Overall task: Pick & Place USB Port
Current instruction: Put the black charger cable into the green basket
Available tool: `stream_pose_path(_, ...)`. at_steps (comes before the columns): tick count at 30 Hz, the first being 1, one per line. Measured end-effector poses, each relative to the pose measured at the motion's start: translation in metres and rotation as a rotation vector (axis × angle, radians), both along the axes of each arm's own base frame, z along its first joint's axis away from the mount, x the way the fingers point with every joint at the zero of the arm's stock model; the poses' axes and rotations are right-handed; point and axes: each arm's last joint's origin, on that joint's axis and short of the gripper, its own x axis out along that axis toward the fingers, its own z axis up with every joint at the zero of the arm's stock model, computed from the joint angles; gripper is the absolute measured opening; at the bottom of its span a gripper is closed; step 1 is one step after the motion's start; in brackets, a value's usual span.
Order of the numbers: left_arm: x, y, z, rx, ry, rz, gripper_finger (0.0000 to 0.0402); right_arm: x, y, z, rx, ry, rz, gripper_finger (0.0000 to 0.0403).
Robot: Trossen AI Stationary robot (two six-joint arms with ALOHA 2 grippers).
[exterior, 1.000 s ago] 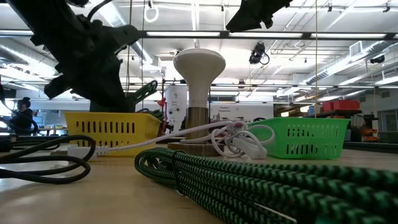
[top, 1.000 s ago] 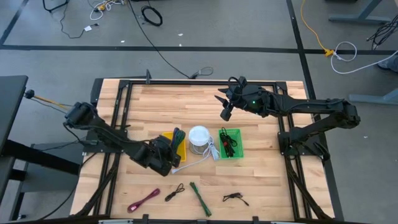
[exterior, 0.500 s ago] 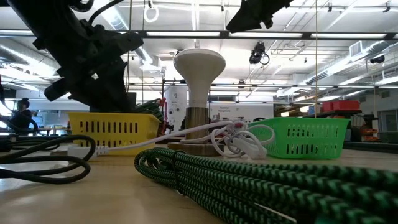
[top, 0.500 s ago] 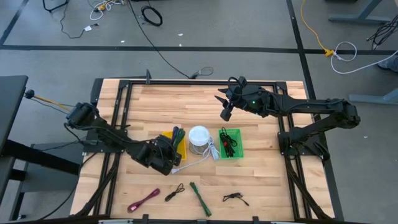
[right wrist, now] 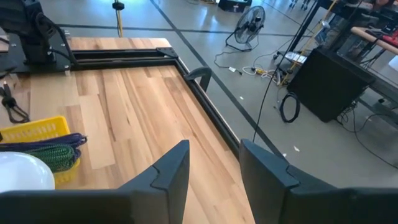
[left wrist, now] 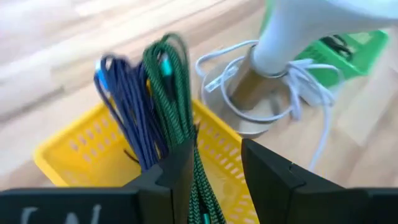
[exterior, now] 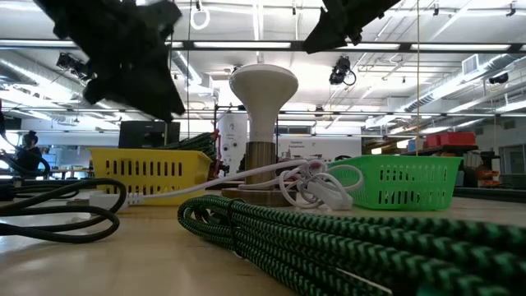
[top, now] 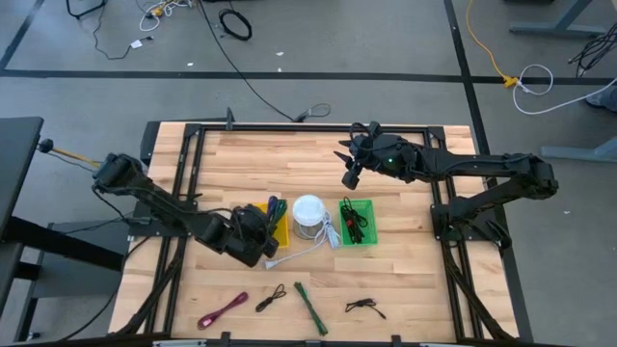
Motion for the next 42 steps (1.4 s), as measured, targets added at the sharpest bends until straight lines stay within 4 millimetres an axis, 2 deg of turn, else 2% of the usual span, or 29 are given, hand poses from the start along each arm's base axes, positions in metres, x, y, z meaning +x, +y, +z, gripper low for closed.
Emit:
stream_pose_path(4, -0.011, 0.003, 0.016, 0.027, 0.079, -0.171, 0.0132, 0.000, 0.000, 0.000, 0.006, -0.004, -0.002, 0.0142)
stream_pose_path(8, -0.030, 0.007, 0.013, -0.067, 0.302, -0.286, 0.0127, 0.000, 0.000, 0.000, 0.025, -0.016, -0.011, 0.0142)
stream_pose_path(11, -0.046, 0.011, 0.005, -0.135, 0.514, -0.274, 0.0126, 0.000, 0.001, -0.001, 0.042, -0.022, -0.013, 0.0142)
stream_pose_path(15, -0.065, 0.019, 0.000, -0.089, 0.732, -0.188, 0.0126, 0.001, 0.003, 0.000, 0.051, -0.036, -0.009, 0.0142)
stream_pose_path(21, -0.070, 0.023, -0.002, 0.011, 0.765, -0.179, 0.0126, 0.002, 0.007, 0.000, 0.103, -0.062, 0.031, 0.0142)
stream_pose_path(27, -0.087, 0.031, -0.035, -0.039, 0.843, -0.156, 0.0126, 0.002, 0.007, 0.001, 0.119, -0.070, 0.052, 0.0142)
stream_pose_path(32, -0.088, 0.028, -0.055, -0.152, 0.793, -0.241, 0.0126, 0.003, 0.007, 0.001, 0.118, -0.073, 0.051, 0.0142)
stream_pose_path(38, -0.088, 0.029, -0.063, -0.174, 0.782, -0.313, 0.0126, 0.003, 0.007, 0.002, 0.117, -0.078, 0.052, 0.0142)
stream_pose_path(42, -0.087, 0.033, -0.059, -0.131, 0.835, -0.348, 0.0126, 0.003, 0.007, 0.002, 0.116, -0.081, 0.051, 0.0142)
